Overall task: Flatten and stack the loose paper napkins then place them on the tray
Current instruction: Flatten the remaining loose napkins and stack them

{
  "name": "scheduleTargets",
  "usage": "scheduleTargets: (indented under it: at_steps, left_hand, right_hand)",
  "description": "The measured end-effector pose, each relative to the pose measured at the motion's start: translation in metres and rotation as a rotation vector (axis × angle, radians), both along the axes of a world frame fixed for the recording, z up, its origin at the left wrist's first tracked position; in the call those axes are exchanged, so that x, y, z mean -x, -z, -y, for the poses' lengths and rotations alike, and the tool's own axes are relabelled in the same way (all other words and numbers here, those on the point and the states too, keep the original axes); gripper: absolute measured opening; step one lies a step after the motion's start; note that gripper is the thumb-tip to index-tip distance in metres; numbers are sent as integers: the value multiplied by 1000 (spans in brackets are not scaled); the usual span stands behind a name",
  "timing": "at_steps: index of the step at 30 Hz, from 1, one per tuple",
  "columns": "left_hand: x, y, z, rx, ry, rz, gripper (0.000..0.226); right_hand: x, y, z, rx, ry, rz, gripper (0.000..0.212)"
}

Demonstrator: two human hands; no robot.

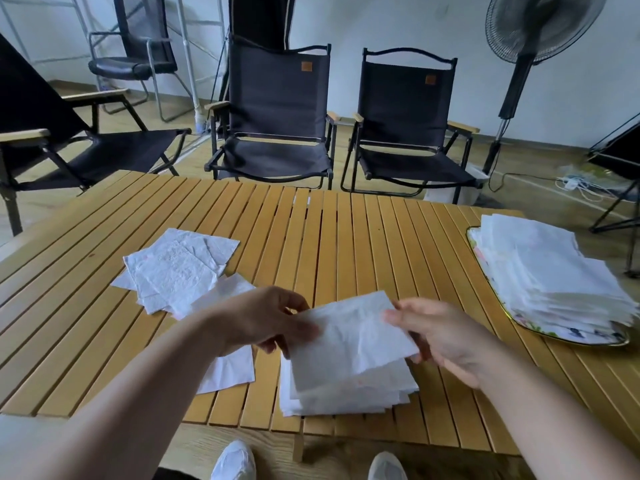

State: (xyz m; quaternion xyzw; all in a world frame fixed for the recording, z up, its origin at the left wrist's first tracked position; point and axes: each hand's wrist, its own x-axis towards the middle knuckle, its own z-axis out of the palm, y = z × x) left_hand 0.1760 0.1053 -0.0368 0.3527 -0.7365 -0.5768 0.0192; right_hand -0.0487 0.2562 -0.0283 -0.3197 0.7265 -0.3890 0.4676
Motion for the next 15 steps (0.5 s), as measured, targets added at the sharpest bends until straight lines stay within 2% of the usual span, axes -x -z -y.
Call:
scheduleTargets:
  at_steps: [2, 4, 6, 9, 12, 13, 15]
  left_hand:
    - [3, 5, -3, 63, 43, 88, 17]
    - [6, 10, -3, 167, 59, 195, 13]
    - [9, 16, -2, 235, 80, 322, 14]
    - [11, 16, 6, 306, 25, 477, 34]
    - [-5, 5, 27, 387, -175, 488, 34]
    - [-14, 1, 35, 447, -246, 470, 28]
    - [-33, 0, 48, 545, -373, 479, 30]
  right_hand:
    - [4, 5, -2, -151, -126, -300, 24]
    - [5, 10, 0, -257, -231, -527, 19]
    - [0, 10, 5, -356, -301, -634, 21]
    - [-5, 8, 14, -451, -269, -739, 22]
    - [-11, 5, 27, -328, -113, -841, 28]
    - [-16, 3, 32, -256, -80, -834, 31]
    - [-33, 5, 46, -101, -58, -766, 33]
